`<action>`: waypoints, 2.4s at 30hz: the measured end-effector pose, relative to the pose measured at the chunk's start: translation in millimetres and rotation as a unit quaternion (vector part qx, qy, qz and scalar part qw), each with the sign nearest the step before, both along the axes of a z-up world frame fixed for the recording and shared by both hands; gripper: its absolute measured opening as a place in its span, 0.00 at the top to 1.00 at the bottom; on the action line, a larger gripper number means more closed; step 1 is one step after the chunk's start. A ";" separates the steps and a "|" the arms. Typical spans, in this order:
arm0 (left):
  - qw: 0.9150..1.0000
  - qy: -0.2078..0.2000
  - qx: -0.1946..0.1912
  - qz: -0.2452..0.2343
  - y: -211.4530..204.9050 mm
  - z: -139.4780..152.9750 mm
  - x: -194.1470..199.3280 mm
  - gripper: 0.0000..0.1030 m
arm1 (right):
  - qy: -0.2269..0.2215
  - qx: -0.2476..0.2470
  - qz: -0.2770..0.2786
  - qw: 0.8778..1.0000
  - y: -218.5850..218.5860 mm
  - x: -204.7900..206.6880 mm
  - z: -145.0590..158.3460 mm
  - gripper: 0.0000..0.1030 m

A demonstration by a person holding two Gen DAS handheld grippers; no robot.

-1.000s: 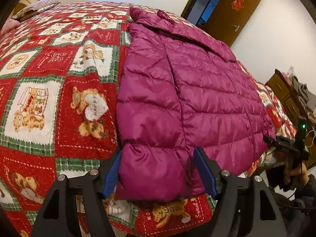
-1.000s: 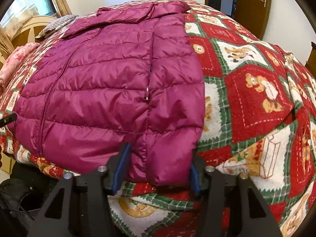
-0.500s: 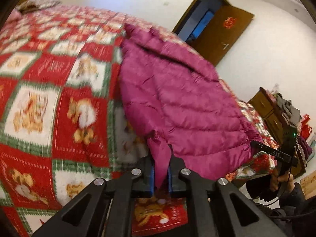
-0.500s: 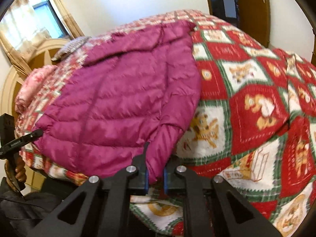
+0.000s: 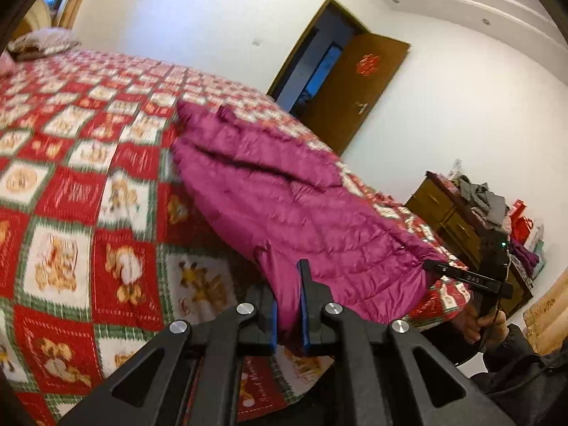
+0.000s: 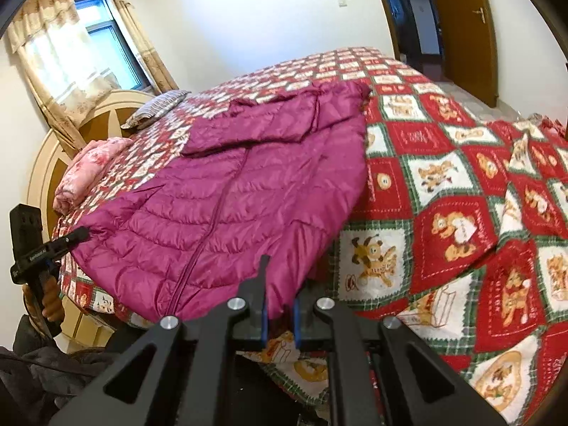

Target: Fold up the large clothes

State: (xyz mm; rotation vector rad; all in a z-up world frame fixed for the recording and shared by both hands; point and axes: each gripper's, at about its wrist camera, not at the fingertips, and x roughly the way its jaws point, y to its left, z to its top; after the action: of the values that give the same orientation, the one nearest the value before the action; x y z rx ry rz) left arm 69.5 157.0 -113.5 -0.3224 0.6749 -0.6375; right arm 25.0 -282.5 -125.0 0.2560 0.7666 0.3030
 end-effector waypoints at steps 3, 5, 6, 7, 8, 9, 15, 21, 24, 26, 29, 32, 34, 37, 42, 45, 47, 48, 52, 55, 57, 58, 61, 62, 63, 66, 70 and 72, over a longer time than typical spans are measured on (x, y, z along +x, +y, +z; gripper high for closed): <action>1.000 -0.026 -0.002 -0.011 -2.2 14.4 -3.1 0.92 | -0.024 0.007 -0.004 1.000 -4.7 -6.6 17.6 0.89; 0.999 -0.047 -0.005 -0.017 -3.5 26.7 -9.4 0.92 | -0.042 0.011 -0.006 0.999 -8.5 -11.8 30.3 0.89; 0.998 -0.056 -0.009 -0.019 -3.8 32.3 -12.6 0.92 | -0.054 0.012 -0.009 0.998 -10.7 -15.9 39.7 0.89; 0.997 -0.067 -0.012 -0.022 -3.2 39.4 -16.2 0.92 | -0.063 0.013 -0.011 0.998 -12.3 -19.8 46.0 0.89; 0.997 -0.075 -0.015 -0.024 -2.9 44.8 -17.9 0.92 | -0.074 0.015 -0.013 0.997 -14.7 -23.9 54.1 0.89; 0.996 -0.085 -0.017 -0.025 -1.8 50.8 -21.1 0.92 | -0.083 0.018 -0.016 0.996 -17.3 -28.0 61.3 0.89; 0.990 -0.133 -0.041 -0.025 10.9 89.2 -36.9 0.92 | -0.125 0.038 -0.028 0.991 -23.9 -45.8 93.5 0.89; 0.985 -0.167 -0.033 -0.023 16.2 114.5 -40.2 0.92 | -0.166 0.034 -0.034 0.985 -25.6 -53.1 121.0 0.89; 0.987 -0.159 -0.029 -0.012 17.4 116.1 -21.6 0.92 | -0.174 0.033 -0.045 0.983 -27.6 -37.4 124.2 0.90; 0.991 -0.133 -0.027 0.009 20.2 114.6 4.1 0.92 | -0.174 0.036 -0.056 0.982 -27.7 -15.7 125.8 0.90; 0.995 -0.082 -0.032 0.045 26.5 109.8 54.4 0.92 | -0.173 0.040 -0.064 0.982 -24.0 22.6 129.4 0.90; 0.996 -0.043 -0.035 0.073 28.4 99.4 107.6 0.92 | -0.162 0.029 -0.072 0.984 -17.3 69.2 126.9 0.90; 0.995 -0.022 -0.024 0.089 24.9 91.4 137.5 0.92 | -0.153 0.016 -0.083 0.985 -13.2 99.7 121.9 0.90; 0.993 0.007 0.010 0.121 17.5 76.0 184.7 0.92 | -0.134 0.002 -0.104 0.985 -10.3 147.3 107.9 0.90; 0.983 0.057 0.055 0.165 6.0 39.2 250.6 0.92 | -0.097 -0.023 -0.140 0.985 -1.1 219.6 71.8 0.90; 0.974 0.088 0.082 0.190 -0.8 15.5 276.4 0.92 | -0.072 -0.058 -0.157 0.983 11.3 254.2 45.2 0.90; 0.968 0.104 0.102 0.206 -6.4 -1.3 293.3 0.92 | -0.060 -0.079 -0.165 0.981 19.4 269.9 31.1 0.90; 0.964 0.109 0.114 0.215 -9.8 -10.7 301.1 0.92 | -0.056 -0.090 -0.169 0.980 22.8 276.6 23.1 0.89; 0.953 0.125 0.151 0.232 -22.5 -34.2 318.2 0.91 | -0.056 -0.126 -0.189 0.972 30.0 292.4 -0.6 0.84; 0.948 0.133 0.166 0.235 -29.6 -55.9 326.4 0.91 | -0.052 -0.131 -0.194 0.971 29.5 296.8 -15.0 0.77; 0.948 0.123 0.176 0.234 -36.0 -67.7 328.0 0.91 | -0.041 -0.120 -0.198 0.972 25.9 301.9 -25.8 0.74; 0.947 0.110 0.187 0.239 -41.0 -71.0 326.7 0.91 | -0.032 -0.115 -0.199 0.973 25.0 305.4 -28.9 0.73; 0.939 0.088 0.223 0.248 -53.2 -72.1 327.1 0.91 | -0.014 -0.109 -0.197 0.974 22.3 313.3 -35.5 0.71; 0.937 0.086 0.230 0.248 -55.0 -72.0 327.3 0.91 | -0.009 -0.110 -0.196 0.974 22.2 314.5 -36.9 0.71; 0.937 0.087 0.230 0.248 -54.6 -72.7 329.2 0.91 | -0.005 -0.109 -0.195 0.975 22.2 314.9 -37.8 0.71; 0.948 0.102 0.181 0.240 -37.6 -71.3 328.6 0.91 | 0.002 -0.099 -0.196 0.976 17.9 315.4 -40.1 0.67; 0.957 0.133 0.079 0.246 1.1 -51.7 316.0 0.90 | 0.013 -0.067 -0.205 0.976 6.7 314.4 -40.1 0.48; 0.960 0.128 0.042 0.244 17.8 -33.5 307.4 0.90 | 0.014 -0.032 -0.204 0.978 -4.6 309.2 -32.2 0.35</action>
State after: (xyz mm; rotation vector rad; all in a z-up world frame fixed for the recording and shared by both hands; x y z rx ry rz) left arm 376.9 174.9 -146.9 -0.4782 0.8298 -0.0950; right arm 334.1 -287.0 -157.2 0.3492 0.7310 -0.1138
